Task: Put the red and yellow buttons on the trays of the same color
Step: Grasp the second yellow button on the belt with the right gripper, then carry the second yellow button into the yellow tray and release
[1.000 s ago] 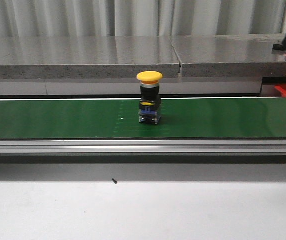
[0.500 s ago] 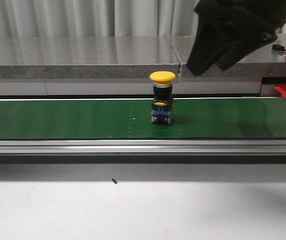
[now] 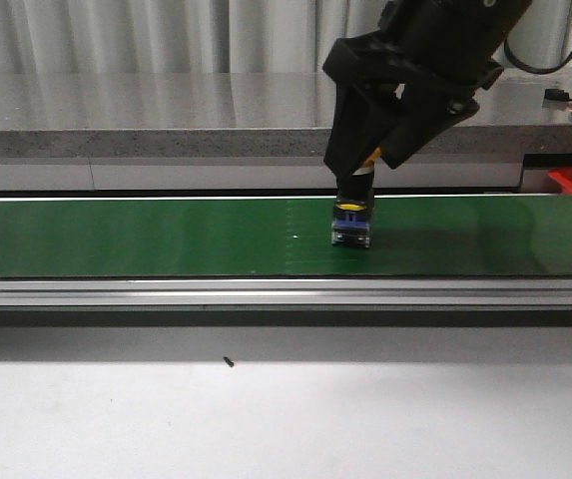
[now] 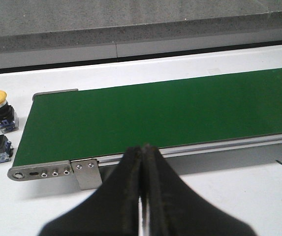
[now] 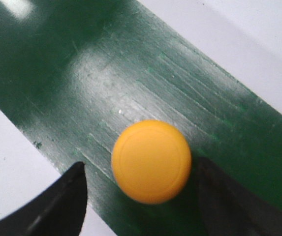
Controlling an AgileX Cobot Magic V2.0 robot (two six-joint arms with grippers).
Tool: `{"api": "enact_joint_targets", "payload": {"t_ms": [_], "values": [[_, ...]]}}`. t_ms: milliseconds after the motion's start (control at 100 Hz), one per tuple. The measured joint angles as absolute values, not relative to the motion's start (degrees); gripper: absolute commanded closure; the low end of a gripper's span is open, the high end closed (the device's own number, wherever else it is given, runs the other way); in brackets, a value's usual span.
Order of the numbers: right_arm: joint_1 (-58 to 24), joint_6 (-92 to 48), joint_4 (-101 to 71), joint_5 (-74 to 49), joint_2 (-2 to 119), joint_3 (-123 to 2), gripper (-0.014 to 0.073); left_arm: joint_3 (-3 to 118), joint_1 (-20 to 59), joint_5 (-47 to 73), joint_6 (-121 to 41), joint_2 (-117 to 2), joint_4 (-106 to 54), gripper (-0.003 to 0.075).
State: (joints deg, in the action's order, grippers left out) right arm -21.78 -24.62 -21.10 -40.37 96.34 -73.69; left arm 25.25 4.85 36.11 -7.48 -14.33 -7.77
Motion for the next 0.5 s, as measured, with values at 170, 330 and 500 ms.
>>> {"api": "enact_joint_targets", "payload": {"t_ms": [170, 330, 500], "values": [[-21.8, -24.6, -21.1, -40.4, 98.2, -75.1, 0.0268, 25.3, 4.8, 36.1, -7.5, -14.3, -7.8, 0.0741], [-21.8, -24.6, -21.1, -40.4, 98.2, -75.5, 0.0436, 25.3, 4.8, 36.1, -7.5, -14.3, -7.8, 0.0741], [-21.8, -24.6, -21.0, -41.7, 98.2, -75.7, 0.0427, 25.3, 4.8, 36.1, -7.5, -14.3, -7.8, 0.0741]]}}
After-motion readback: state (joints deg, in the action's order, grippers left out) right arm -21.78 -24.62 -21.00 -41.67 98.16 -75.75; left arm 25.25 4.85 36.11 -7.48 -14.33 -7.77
